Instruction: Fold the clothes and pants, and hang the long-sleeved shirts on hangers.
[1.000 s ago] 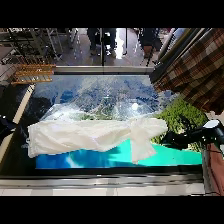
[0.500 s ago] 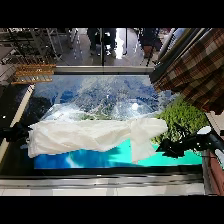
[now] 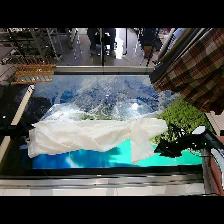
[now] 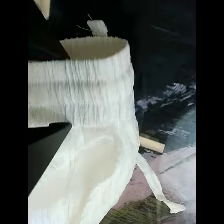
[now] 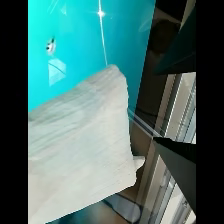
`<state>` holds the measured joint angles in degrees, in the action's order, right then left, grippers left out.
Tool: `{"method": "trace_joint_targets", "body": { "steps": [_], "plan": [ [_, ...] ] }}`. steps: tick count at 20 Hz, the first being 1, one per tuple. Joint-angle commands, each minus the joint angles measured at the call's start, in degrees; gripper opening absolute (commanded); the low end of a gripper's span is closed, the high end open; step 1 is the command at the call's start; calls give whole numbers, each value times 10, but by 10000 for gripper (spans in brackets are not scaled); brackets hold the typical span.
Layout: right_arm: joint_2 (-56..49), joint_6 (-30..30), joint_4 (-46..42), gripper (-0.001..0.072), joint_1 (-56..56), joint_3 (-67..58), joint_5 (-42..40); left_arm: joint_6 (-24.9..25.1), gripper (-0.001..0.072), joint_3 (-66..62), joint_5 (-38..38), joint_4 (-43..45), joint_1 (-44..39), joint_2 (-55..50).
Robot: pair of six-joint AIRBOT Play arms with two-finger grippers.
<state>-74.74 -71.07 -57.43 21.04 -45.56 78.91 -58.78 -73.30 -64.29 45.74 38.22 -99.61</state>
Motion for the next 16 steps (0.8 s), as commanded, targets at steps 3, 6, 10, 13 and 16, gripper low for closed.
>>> {"method": "trace_joint_targets", "body": {
  "steps": [3, 6, 10, 13, 16],
  "plan": [
    [-1, -20, -21, 444, -1, 0, 9, 30, 199, 0, 5, -44, -14, -1],
    [-10, -20, -23, 426, -3, 0, 8, 40, 12, 0, 5, -55, -14, 0],
    [-36, -17, -23, 426, -41, 0, -9, 40, 12, 0, 0, -55, -14, 0],
    [-52, -28, -24, 426, -76, 0, -47, 40, 13, 0, -2, -55, -14, 0],
    [-62, -59, -23, 385, -92, 0, -91, 40, 12, 0, -2, -55, -13, 0]
  ]
}}
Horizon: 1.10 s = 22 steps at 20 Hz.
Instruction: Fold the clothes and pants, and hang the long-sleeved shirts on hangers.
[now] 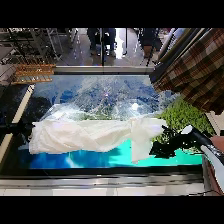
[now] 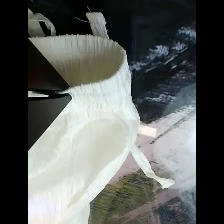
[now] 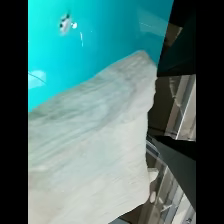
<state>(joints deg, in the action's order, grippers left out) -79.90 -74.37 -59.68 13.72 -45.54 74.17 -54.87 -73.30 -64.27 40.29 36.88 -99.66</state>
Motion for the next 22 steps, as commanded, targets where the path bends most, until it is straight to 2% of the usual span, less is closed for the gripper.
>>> {"method": "trace_joint_targets", "body": {
  "steps": [1, 3, 5, 6, 9, 13, 18, 20, 22],
  "plan": [
    [-10, -42, -1, 296, -22, 0, -62, 1, 12, 0, -2, -1, 0, 0],
    [-10, -69, 0, 193, -23, 0, -87, 1, 12, 0, -2, -1, 0, 0],
    [-10, -76, 0, 34, -23, 0, -96, 1, 12, 0, -2, -1, 0, 0],
    [-9, -76, 1, 19, -23, 0, -95, 1, 12, 0, -2, -1, 0, 1],
    [9, -70, -18, 18, -23, -11, -67, 0, 11, -1, -4, -20, 3, 17],
    [54, -70, -90, 18, -23, -130, 30, -1, 8, -48, -50, -164, 29, 63],
    [121, -76, -160, 18, -23, -414, 39, -69, 7, -186, -91, -292, 72, 154],
    [140, -84, -196, 18, -4, -533, 38, -69, 7, -234, -86, -382, 102, 198],
    [159, -87, -223, 18, 49, -648, 34, -69, 7, -272, -59, -511, 146, 240]
  ]
}}
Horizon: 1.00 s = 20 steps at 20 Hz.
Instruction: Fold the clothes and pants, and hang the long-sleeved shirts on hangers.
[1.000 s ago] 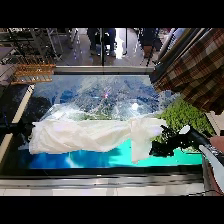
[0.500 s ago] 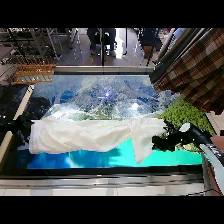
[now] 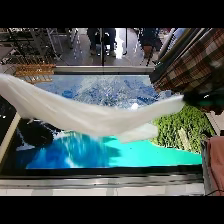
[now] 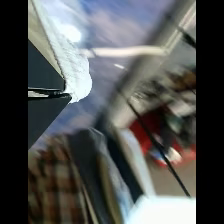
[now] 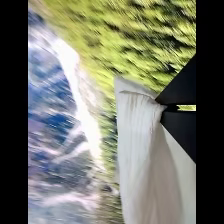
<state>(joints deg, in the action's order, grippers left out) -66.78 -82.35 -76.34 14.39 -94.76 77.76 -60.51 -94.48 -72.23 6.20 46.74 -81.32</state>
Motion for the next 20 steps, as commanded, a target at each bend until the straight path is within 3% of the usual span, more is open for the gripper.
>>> {"method": "trace_joint_targets", "body": {
  "steps": [1, 3, 5, 7, 9, 11, 13, 15, 18, 20],
  "plan": [
    [36, -7, -64, 18, 75, -198, -12, -12, 8, -73, 46, -247, 75, 76],
    [57, -5, -65, 16, 150, -250, -47, 5, 7, -81, 93, -389, 132, 109],
    [86, 10, -57, 16, 211, -248, -83, 9, 8, -81, 95, -478, 193, 130],
    [105, 56, -44, 16, 235, -246, -83, 9, 8, -81, 70, -490, 250, 144],
    [113, 85, -38, 16, 235, -246, -76, 9, 8, -81, 32, -445, 287, 150],
    [113, 129, -4, 16, 235, -245, -34, -3, 7, -81, -23, -309, 297, 151],
    [113, 178, 53, 17, 235, -219, 28, -50, 9, -81, -65, -74, 275, 151],
    [113, 184, 96, 17, 235, -168, 105, -88, 10, -81, -90, 129, 234, 148],
    [114, 184, 109, 16, 226, -69, 199, -92, 10, -81, -137, 286, 191, 142],
    [122, 184, 98, 15, 215, 12, 210, -92, 10, -81, -155, 354, 184, 136]
  ]
}}
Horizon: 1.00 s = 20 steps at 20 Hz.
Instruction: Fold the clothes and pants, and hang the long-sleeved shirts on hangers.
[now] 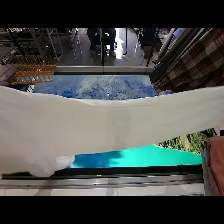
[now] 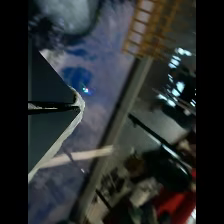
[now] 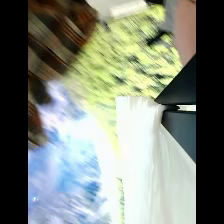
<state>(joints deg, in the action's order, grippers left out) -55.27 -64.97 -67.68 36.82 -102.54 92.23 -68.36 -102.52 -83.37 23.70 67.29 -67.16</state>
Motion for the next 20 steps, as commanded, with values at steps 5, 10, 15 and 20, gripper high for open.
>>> {"method": "trace_joint_targets", "body": {
  "steps": [5, 10, 15, 20],
  "plan": [
    [0, -17, 6, 14, -39, 278, -87, -13, 8, 0, -45, 224, -25, -56],
    [-151, -68, 19, 14, -164, 361, -380, -29, 9, 0, 62, 174, -139, -207],
    [-374, -185, 26, 13, -231, 244, -605, -45, 8, 0, 322, 31, -245, -372],
    [-522, -189, 56, 497, -270, 100, -579, -45, 333, 0, 409, -15, -306, -473]
  ]
}}
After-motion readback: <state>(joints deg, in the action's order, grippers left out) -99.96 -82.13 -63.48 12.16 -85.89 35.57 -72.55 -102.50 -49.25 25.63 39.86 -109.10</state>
